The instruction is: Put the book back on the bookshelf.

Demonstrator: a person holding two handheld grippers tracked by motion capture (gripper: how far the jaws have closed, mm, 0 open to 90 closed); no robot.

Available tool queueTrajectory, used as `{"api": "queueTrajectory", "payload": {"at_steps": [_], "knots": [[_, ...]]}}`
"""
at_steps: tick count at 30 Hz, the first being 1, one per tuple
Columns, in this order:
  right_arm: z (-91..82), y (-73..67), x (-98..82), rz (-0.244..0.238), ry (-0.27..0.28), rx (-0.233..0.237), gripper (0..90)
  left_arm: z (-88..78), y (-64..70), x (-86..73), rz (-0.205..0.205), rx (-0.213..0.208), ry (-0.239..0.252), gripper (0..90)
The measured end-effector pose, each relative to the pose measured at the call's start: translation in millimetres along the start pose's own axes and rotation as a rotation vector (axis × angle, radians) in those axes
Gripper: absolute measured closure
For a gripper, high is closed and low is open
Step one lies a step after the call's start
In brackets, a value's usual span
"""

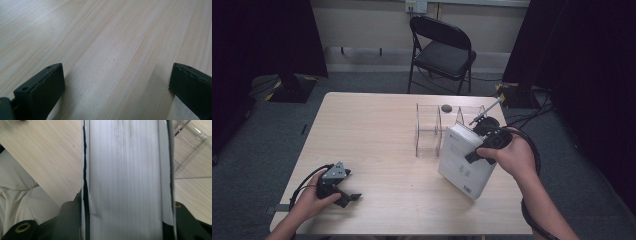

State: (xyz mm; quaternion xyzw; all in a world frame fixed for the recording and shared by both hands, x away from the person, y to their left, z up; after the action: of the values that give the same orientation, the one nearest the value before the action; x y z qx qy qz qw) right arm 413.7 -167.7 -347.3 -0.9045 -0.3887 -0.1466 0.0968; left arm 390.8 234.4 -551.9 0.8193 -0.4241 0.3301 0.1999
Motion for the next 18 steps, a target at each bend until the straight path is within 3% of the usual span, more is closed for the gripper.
{"api": "queueTrajectory", "payload": {"at_steps": [18], "knots": [[-10.1,12.7,-18.2,0.055,-0.015,-0.014,52.3,0.5,0.1,0.2,-0.001,0.003,0.000,0.0]]}}
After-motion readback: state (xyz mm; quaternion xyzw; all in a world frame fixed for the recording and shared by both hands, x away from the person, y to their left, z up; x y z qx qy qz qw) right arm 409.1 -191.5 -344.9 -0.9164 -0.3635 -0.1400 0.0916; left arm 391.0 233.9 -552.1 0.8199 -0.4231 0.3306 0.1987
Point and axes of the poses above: each handheld gripper's, and its own axes: z roughly forward along the jaws, x roughly out of its top, y roughly to its right, the point moved 7 cm from there along z, roughly forward along the jaws, and after that the axes turned 3 degrees about -z, right-handed, at the moved point
